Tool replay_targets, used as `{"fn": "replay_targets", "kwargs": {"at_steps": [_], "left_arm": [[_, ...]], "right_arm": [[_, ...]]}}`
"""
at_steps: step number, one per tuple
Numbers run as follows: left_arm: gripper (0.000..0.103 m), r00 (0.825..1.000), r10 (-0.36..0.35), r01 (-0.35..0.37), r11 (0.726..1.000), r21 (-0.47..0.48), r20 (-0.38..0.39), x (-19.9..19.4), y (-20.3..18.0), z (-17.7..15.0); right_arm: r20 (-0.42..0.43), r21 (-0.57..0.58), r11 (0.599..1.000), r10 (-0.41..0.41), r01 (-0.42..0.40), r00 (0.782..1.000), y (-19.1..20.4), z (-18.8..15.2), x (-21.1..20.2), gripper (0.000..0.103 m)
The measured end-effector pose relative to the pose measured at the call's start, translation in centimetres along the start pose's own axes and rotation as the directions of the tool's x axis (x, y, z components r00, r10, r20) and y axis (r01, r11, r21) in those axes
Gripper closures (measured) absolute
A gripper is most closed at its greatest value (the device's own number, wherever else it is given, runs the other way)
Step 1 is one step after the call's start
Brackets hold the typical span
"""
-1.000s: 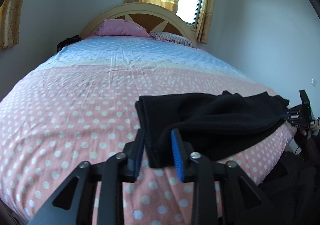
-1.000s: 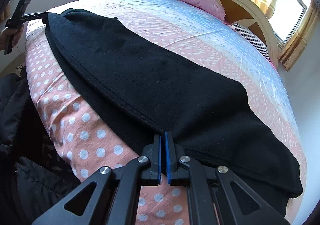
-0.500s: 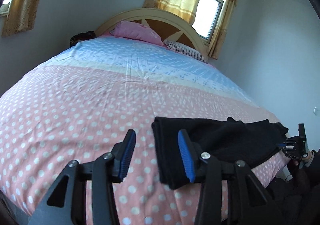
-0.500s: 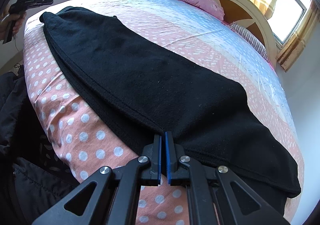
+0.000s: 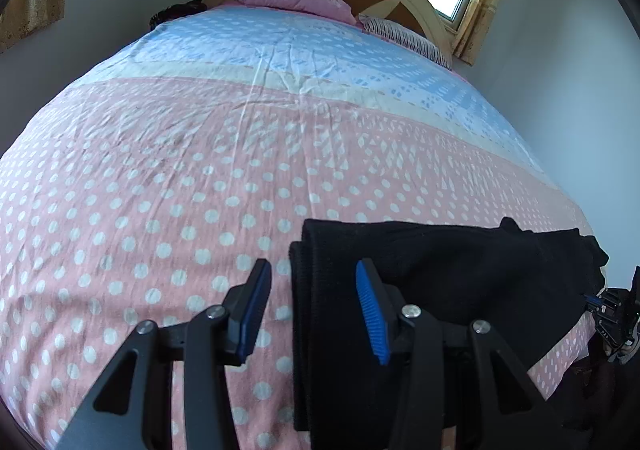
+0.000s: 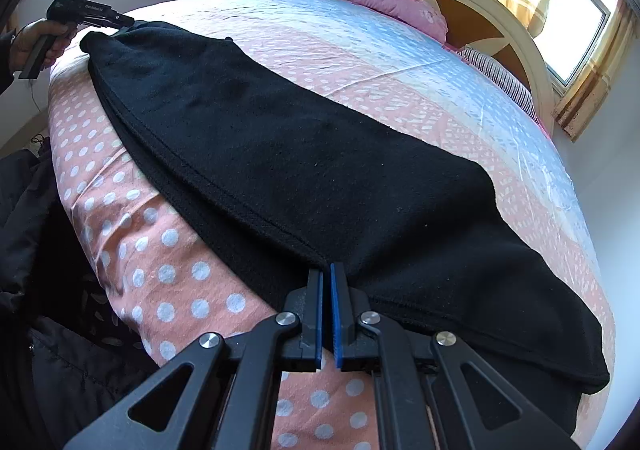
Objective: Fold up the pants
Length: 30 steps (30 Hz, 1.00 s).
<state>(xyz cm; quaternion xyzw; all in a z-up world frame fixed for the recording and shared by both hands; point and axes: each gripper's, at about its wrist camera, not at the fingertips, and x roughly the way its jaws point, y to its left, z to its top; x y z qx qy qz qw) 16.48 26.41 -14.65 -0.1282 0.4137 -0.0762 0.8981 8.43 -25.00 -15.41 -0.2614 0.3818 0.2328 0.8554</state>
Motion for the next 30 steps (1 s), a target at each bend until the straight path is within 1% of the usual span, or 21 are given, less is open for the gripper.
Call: {"fn": "replay_targets", "kwargs": {"at_steps": [4,5,6,8,9,10,11,12,14,16,18,20,21,23,24,25,26,28,30], "left_arm": [[0.058,0.998,-0.06,0.06,0.998,-0.032,-0.001,0.1,0.3,0.5],[0.061,0.997,-0.077,0.077,0.996,-0.037,-0.01,0.3,0.3,0.7],[0.067,0.995,-0.092,0.09,0.995,-0.043,-0.026,0.7,0.2,0.8],[0.067,0.995,-0.082,0.078,0.995,-0.062,-0.062,1.7,0.2,1.0],[0.067,0.994,-0.089,0.083,0.994,-0.077,-0.069,1.9,0.3,1.0],[0.07,0.993,-0.095,0.089,0.992,-0.086,-0.067,2.0,0.4,1.0],[0.083,0.994,-0.09,0.084,0.993,-0.084,-0.062,1.8,0.5,1.0],[0.09,0.994,-0.094,0.09,0.993,-0.079,-0.054,1.6,0.4,1.1],[0.092,0.993,-0.111,0.109,0.992,-0.067,-0.027,0.8,0.2,1.3],[0.093,0.994,-0.109,0.11,0.993,-0.036,0.017,-0.3,-0.5,1.7],[0.093,0.989,-0.13,0.133,0.991,-0.033,0.077,-1.5,-0.8,2.5],[0.093,0.984,-0.126,0.129,0.991,-0.021,0.122,-2.2,-1.0,3.2],[0.093,0.987,-0.109,0.11,0.994,-0.003,0.121,-1.9,-1.2,3.3],[0.093,0.996,-0.04,0.037,0.998,0.043,0.079,-0.2,-1.3,3.1],[0.093,0.999,-0.012,0.009,0.999,0.054,0.053,0.9,-1.1,2.7],[0.093,0.999,0.001,-0.002,0.999,0.045,0.033,1.8,-0.6,2.2],[0.092,1.0,0.004,-0.005,0.999,0.037,0.024,2.5,-0.2,1.8],[0.088,0.999,-0.004,0.003,1.0,0.024,0.04,3.1,0.4,1.2],[0.082,0.998,-0.015,0.015,1.0,0.003,0.055,2.8,0.8,1.0]], "right_arm": [[0.002,0.001,1.0,-0.006,0.006,1.0,0.0,0.0,0.0,0.099],[0.002,0.001,1.0,-0.009,0.009,1.0,0.1,0.0,0.0,0.099],[0.003,0.001,1.0,-0.012,0.012,1.0,0.1,0.0,0.0,0.099],[0.004,0.001,1.0,-0.013,0.013,1.0,0.2,0.0,-0.1,0.099],[0.004,0.003,1.0,-0.011,0.011,1.0,0.2,0.0,-0.1,0.099],[0.005,0.006,1.0,-0.009,0.009,1.0,0.1,0.0,0.0,0.099],[0.007,0.007,1.0,-0.008,0.008,1.0,0.1,-0.1,-0.1,0.099],[0.008,0.008,1.0,-0.006,0.006,1.0,0.1,-0.1,-0.1,0.099],[0.01,0.013,1.0,-0.002,0.002,1.0,0.0,-0.1,0.0,0.099],[0.012,0.019,1.0,-0.001,0.0,1.0,0.0,-0.1,0.0,0.099],[0.013,0.022,1.0,-0.003,0.003,1.0,0.0,-0.1,0.0,0.099],[0.013,0.024,1.0,-0.006,0.006,1.0,0.0,-0.1,0.0,0.099],[0.013,0.028,1.0,-0.006,0.005,1.0,0.0,-0.1,0.1,0.099],[0.013,0.035,0.999,-0.005,0.004,1.0,0.0,-0.1,0.1,0.099],[0.014,0.038,0.999,-0.005,0.005,1.0,0.0,-0.2,0.1,0.099],[0.016,0.04,0.999,-0.007,0.006,1.0,0.0,-0.2,0.1,0.099],[0.017,0.039,0.999,-0.008,0.007,1.0,0.0,-0.2,0.1,0.099],[0.016,0.027,1.0,-0.01,0.01,1.0,0.1,-0.4,0.0,0.099],[0.011,0.005,1.0,-0.01,0.01,1.0,0.2,-0.4,-0.1,0.099]]}}
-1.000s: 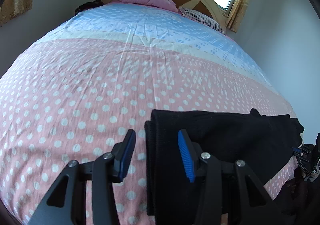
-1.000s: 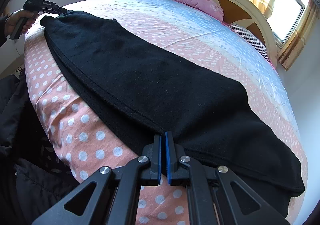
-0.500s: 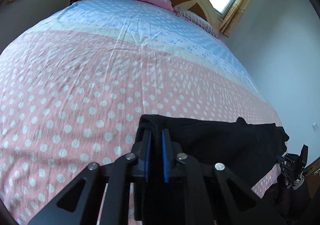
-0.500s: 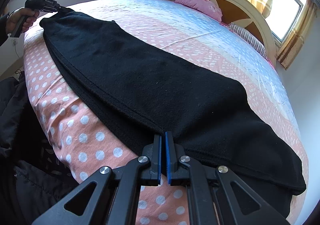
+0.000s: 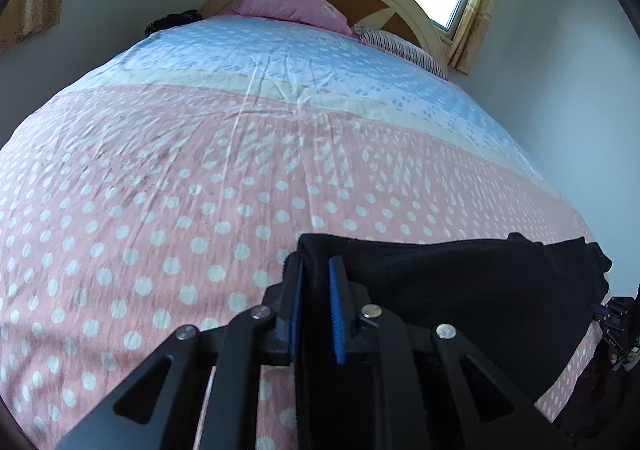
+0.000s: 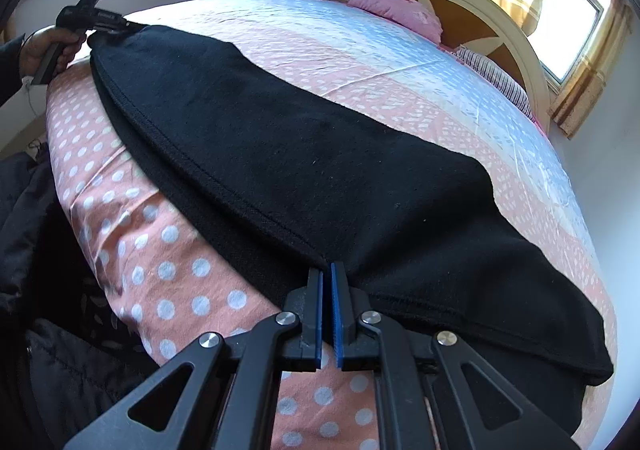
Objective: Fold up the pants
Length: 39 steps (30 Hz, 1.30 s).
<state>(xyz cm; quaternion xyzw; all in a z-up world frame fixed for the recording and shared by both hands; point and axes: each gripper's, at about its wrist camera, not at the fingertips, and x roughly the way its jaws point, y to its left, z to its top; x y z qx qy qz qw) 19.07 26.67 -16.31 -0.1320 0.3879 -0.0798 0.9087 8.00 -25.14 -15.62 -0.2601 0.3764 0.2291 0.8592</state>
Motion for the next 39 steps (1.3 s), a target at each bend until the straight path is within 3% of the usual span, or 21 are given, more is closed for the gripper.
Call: {"fn": "replay_targets", "kwargs": {"at_steps": [4,6,7,9,10,11,15,18,22,26,29,32,37,39], "left_arm": [[0.071,0.998,0.055,-0.055,0.998,0.004,0.032,-1.8,-0.2,-0.3],[0.058,0.988,0.115,-0.119,0.992,0.036,0.102,-3.6,-1.0,-0.6],[0.053,0.981,0.142,-0.15,0.987,0.052,0.133,-4.6,-1.5,-0.6],[0.034,0.967,0.158,-0.177,0.981,0.083,0.199,-6.3,-3.1,-0.5],[0.031,0.965,0.145,-0.171,0.98,0.105,0.221,-6.9,-4.0,-0.4],[0.029,0.964,0.123,-0.157,0.978,0.135,0.234,-7.3,-5.2,-0.2],[0.029,0.976,0.008,-0.074,0.954,0.291,0.22,-6.8,-11.9,0.1],[0.029,0.986,-0.085,0.019,0.908,0.418,0.14,-4.5,-18.1,-0.7],[0.029,0.979,-0.201,0.151,0.814,0.56,0.028,-1.8,-26.4,-3.0],[0.032,0.952,-0.297,0.272,0.707,0.653,-0.075,0.1,-33.8,-5.5],[0.043,0.932,-0.326,0.339,0.637,0.692,-0.157,1.0,-38.0,-7.2],[0.05,0.931,-0.3,0.351,0.576,0.738,-0.209,1.8,-40.4,-9.2],[0.051,0.926,-0.258,0.377,0.562,0.736,-0.277,3.0,-40.9,-10.9],[0.058,0.924,-0.243,0.381,0.566,0.731,-0.294,3.4,-40.8,-11.3]], "right_arm": [[-0.004,0.019,1.0,0.019,-0.019,1.0,-0.5,-0.2,-0.4,0.096],[0.001,0.028,0.999,0.02,-0.02,1.0,-0.5,-0.4,-0.7,0.09],[0.004,0.029,0.999,0.016,-0.016,1.0,-0.5,-0.6,-0.8,0.083],[0.01,0.043,0.999,0.007,-0.008,1.0,-0.8,-0.9,-1.1,0.067],[0.013,0.065,0.998,0.018,-0.019,1.0,-1.2,-1.1,-1.4,0.056],[0.022,0.089,0.995,0.033,-0.035,0.999,-1.7,-1.4,-1.8,0.054],[0.066,0.19,0.981,0.032,-0.044,0.997,-4.1,-2.7,-3.5,0.054],[0.096,0.29,0.956,0.009,-0.036,0.995,-6.8,-4.1,-4.8,0.054],[0.097,0.455,0.89,-0.066,0.014,0.993,-10.8,-6.7,-6.0,0.054],[0.086,0.597,0.799,-0.157,0.075,0.984,-14.0,-9.3,-6.9,0.054],[0.12,0.649,0.758,-0.176,0.057,0.977,-15.0,-10.6,-7.6,0.054],[0.141,0.66,0.75,-0.177,0.041,0.974,-15.5,-11.1,-7.8,0.054],[0.141,0.683,0.729,-0.177,0.034,0.974,-16.2,-11.9,-7.7,0.054],[0.141,0.696,0.718,-0.171,0.025,0.975,-16.4,-11.9,-7.6,0.054]]}}
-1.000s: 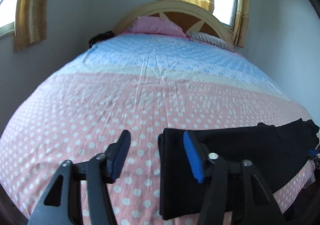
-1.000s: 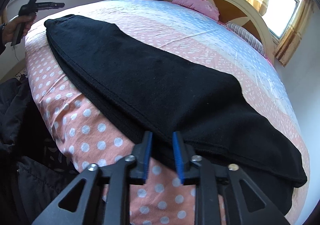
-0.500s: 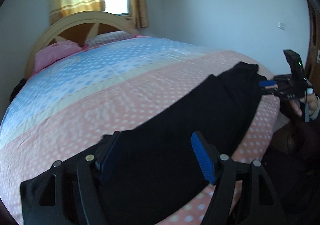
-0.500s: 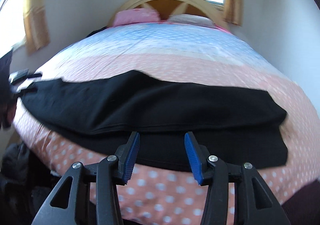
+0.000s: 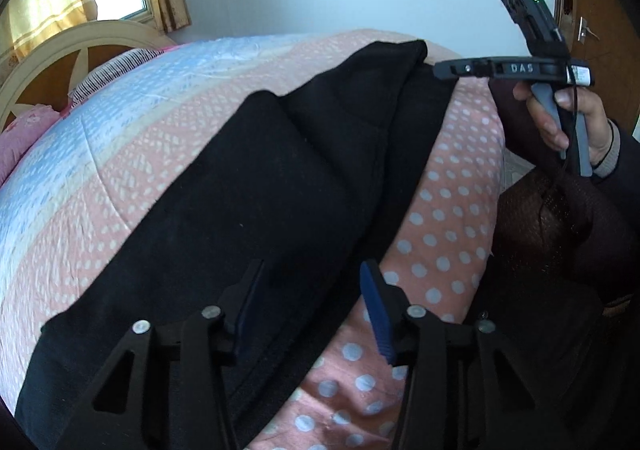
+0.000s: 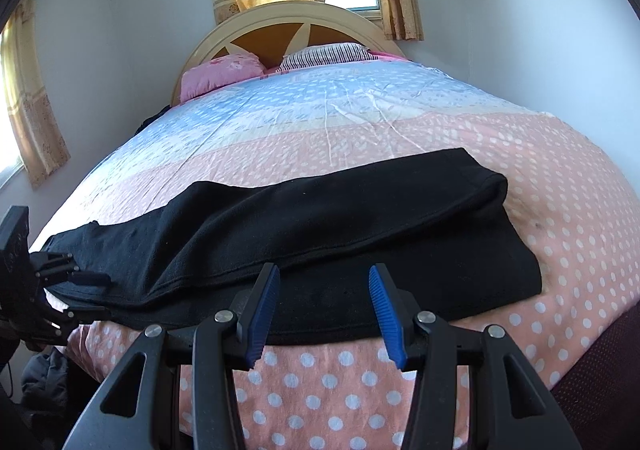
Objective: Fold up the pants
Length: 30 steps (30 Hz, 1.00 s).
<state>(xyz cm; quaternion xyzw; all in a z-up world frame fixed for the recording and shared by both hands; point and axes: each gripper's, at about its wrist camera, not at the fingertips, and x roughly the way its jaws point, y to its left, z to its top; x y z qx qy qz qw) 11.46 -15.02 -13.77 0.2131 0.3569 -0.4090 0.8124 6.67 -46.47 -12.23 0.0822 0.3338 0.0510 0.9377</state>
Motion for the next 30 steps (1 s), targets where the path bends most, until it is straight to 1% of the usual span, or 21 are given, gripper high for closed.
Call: {"fn": "replay_targets", "kwargs": {"at_steps": [3,7,9,11,16,18,21,24,26,28,29,30], "left_arm": [[0.063,1.0,0.012,-0.012,1.0,-0.009,-0.019,0.7,-0.1,0.2],[0.064,1.0,-0.005,0.005,0.999,-0.032,-0.001,0.5,0.2,0.6],[0.064,1.0,-0.009,0.009,1.0,-0.028,0.008,0.6,0.0,1.1],[0.064,1.0,-0.015,0.016,1.0,-0.024,0.014,0.9,-0.4,1.9],[0.064,0.998,-0.037,0.037,0.999,0.008,0.056,1.9,-2.0,4.7],[0.064,0.997,-0.041,0.04,0.999,0.028,0.065,2.6,-2.9,5.8],[0.064,0.998,-0.043,0.04,0.997,0.062,0.042,3.9,-4.0,6.8],[0.064,1.0,-0.001,0.0,0.997,0.082,0.006,5.4,-4.4,7.2],[0.064,0.999,0.032,-0.031,0.996,0.085,-0.008,6.0,-4.4,7.3],[0.063,0.999,0.03,-0.029,0.997,0.077,-0.013,6.2,-4.1,7.3],[0.065,1.0,0.026,-0.025,0.997,0.069,-0.016,6.2,-4.0,7.3],[0.073,0.999,0.031,-0.029,0.997,0.065,-0.019,6.1,-3.8,7.4]], "right_arm": [[0.002,0.053,0.998,0.015,-0.015,1.0,-0.8,0.1,0.0,0.054],[0.016,0.152,0.988,-0.005,0.002,1.0,-2.9,0.4,-0.2,0.054],[0.021,0.209,0.978,-0.013,0.008,1.0,-4.1,0.6,-0.3,0.054],[0.029,0.277,0.961,-0.019,0.01,0.999,-5.5,0.8,-0.5,0.054],[0.063,0.423,0.906,-0.007,-0.02,0.998,-8.8,1.7,-0.5,0.054],[0.082,0.472,0.879,0.023,-0.059,0.996,-9.8,2.3,-0.2,0.054],[0.085,0.513,0.856,0.019,-0.059,0.996,-10.9,3.0,0.4,0.054],[0.083,0.549,0.834,0.014,-0.057,0.996,-11.9,3.3,1.1,0.054],[0.087,0.577,0.813,0.032,-0.077,0.996,-12.8,3.2,1.5,0.054],[0.077,0.59,0.803,0.04,-0.078,0.996,-13.4,3.2,2.0,0.055],[0.073,0.589,0.805,0.038,-0.074,0.997,-13.4,3.2,2.1,0.064],[0.068,0.586,0.807,0.039,-0.072,0.997,-13.5,3.2,2.3,0.074]]}}
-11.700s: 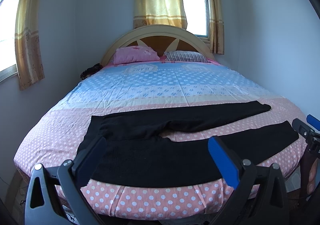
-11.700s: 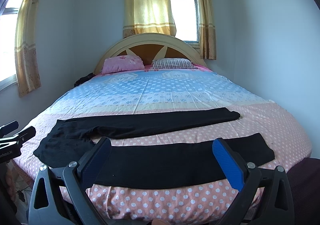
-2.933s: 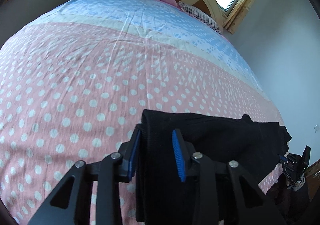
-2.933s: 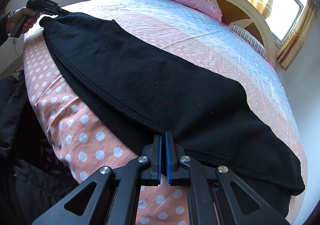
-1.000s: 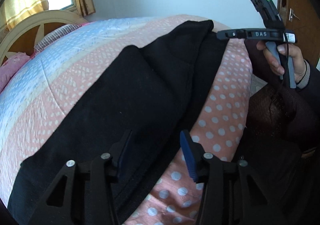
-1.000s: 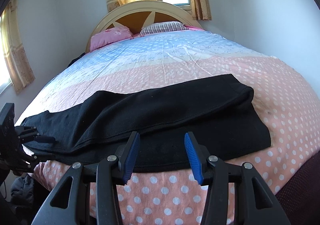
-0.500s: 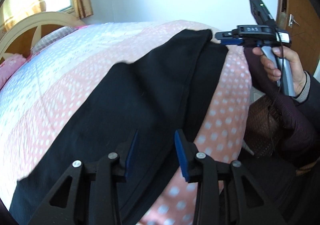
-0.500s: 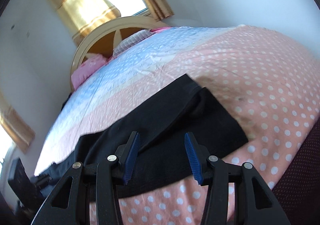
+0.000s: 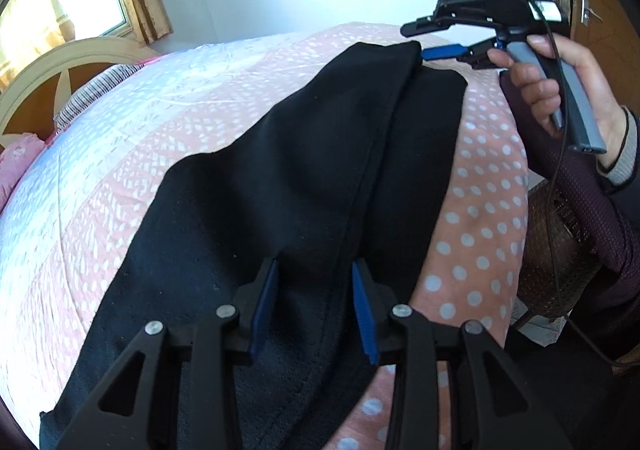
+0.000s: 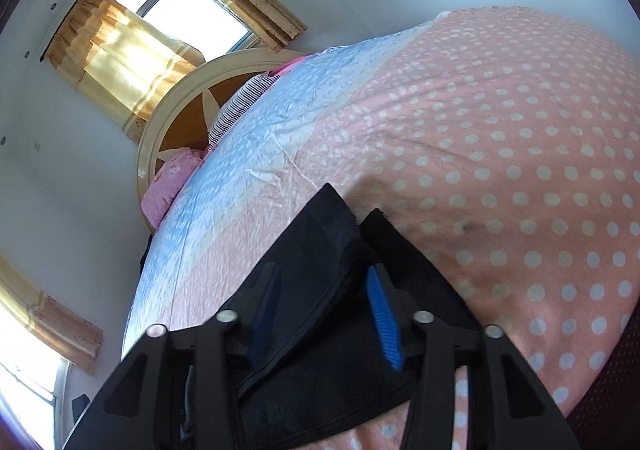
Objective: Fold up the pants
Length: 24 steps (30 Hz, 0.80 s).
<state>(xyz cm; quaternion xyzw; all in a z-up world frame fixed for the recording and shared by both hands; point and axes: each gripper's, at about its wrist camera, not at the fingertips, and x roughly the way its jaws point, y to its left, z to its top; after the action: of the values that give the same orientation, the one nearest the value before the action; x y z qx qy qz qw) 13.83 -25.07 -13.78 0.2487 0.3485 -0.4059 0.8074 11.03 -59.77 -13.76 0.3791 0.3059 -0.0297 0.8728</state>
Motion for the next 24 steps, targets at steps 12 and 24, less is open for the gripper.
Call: {"fn": "replay_targets", "kwargs": {"at_steps": [12,24], "left_arm": [[0.096,1.0,-0.023,0.024,0.997,-0.077,0.014,-0.4,1.4,0.3],[0.097,0.998,-0.03,0.035,0.994,-0.104,0.054,-1.4,2.5,0.8]], "right_arm": [[-0.019,0.036,0.999,-0.028,0.028,0.999,-1.4,0.1,-0.3,0.066],[0.021,-0.021,0.999,-0.028,0.029,0.999,0.3,1.0,-0.7,0.094]]}}
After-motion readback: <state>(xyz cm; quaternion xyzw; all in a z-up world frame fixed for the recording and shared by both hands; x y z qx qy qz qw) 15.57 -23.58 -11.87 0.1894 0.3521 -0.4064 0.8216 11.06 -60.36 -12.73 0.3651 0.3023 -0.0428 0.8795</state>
